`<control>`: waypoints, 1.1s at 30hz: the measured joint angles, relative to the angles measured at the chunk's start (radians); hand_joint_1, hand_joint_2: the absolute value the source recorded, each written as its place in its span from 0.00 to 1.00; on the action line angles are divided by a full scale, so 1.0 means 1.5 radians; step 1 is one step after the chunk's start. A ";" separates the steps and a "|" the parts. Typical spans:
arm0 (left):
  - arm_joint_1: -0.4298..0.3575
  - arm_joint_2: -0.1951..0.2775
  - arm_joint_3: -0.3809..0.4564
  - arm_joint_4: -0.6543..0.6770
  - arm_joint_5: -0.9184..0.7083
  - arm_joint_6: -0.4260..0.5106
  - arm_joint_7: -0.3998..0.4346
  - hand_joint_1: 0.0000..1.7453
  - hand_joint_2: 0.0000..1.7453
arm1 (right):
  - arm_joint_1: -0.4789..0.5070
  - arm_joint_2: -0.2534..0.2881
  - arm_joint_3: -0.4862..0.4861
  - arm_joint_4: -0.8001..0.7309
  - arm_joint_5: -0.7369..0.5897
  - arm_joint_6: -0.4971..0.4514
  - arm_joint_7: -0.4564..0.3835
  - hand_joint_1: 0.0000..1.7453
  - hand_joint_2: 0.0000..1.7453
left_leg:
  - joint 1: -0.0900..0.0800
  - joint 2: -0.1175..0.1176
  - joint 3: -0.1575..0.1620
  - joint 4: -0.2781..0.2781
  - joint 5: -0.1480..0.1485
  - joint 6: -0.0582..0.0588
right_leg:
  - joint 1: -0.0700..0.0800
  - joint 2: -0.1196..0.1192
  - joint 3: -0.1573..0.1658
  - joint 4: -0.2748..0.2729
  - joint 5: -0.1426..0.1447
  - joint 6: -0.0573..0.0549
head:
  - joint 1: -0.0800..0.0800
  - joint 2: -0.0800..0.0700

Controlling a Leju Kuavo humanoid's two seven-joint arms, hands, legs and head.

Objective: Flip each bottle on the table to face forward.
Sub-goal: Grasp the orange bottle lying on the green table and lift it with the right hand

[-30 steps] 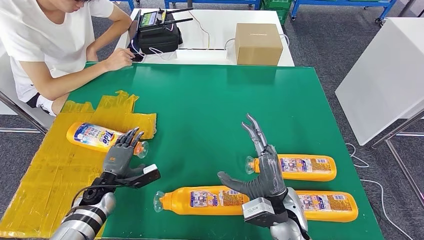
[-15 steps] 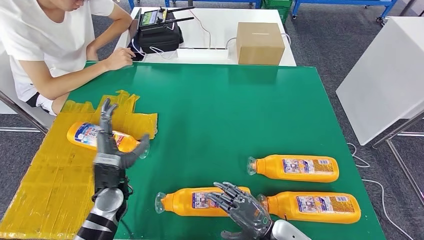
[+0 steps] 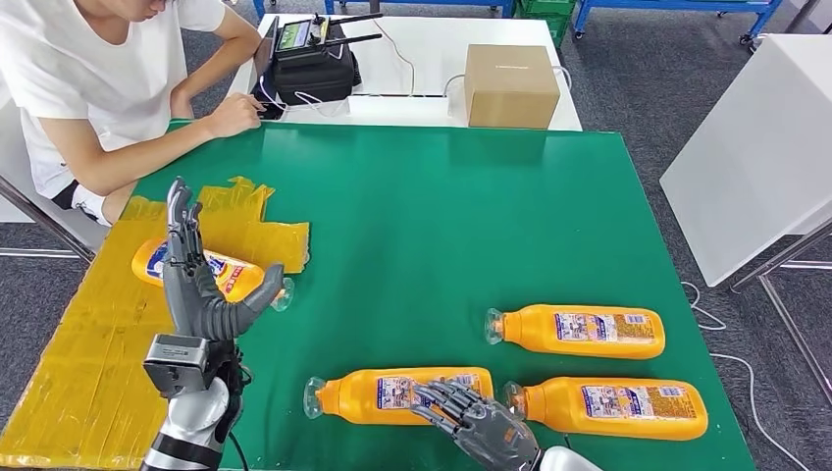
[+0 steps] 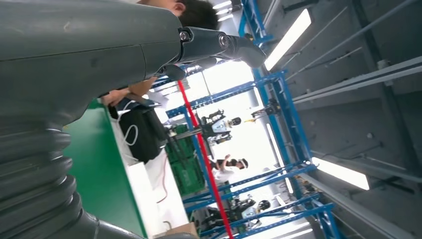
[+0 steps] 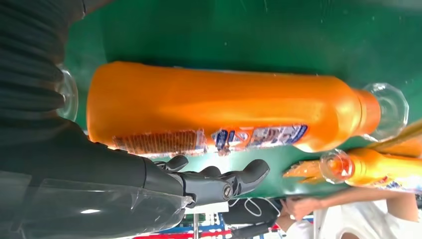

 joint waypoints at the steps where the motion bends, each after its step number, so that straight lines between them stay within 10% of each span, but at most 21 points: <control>1: 0.001 0.000 0.000 -0.006 -0.001 -0.002 0.000 0.00 1.00 | 0.000 -0.001 0.001 0.001 0.000 -0.001 0.002 0.00 1.00 | 0.000 0.000 0.000 0.000 0.000 0.000 | 0.000 0.000 0.000 0.000 0.000 0.000 | 0.000 0.000; 33: 0.040 -0.002 -0.013 -0.032 -0.041 -0.006 0.025 0.00 1.00 | -0.015 0.102 -0.006 0.021 0.121 -0.121 0.119 0.00 1.00 | 0.000 0.000 0.001 0.000 0.000 0.000 | 0.000 0.001 0.000 0.000 0.000 0.000 | 0.000 0.000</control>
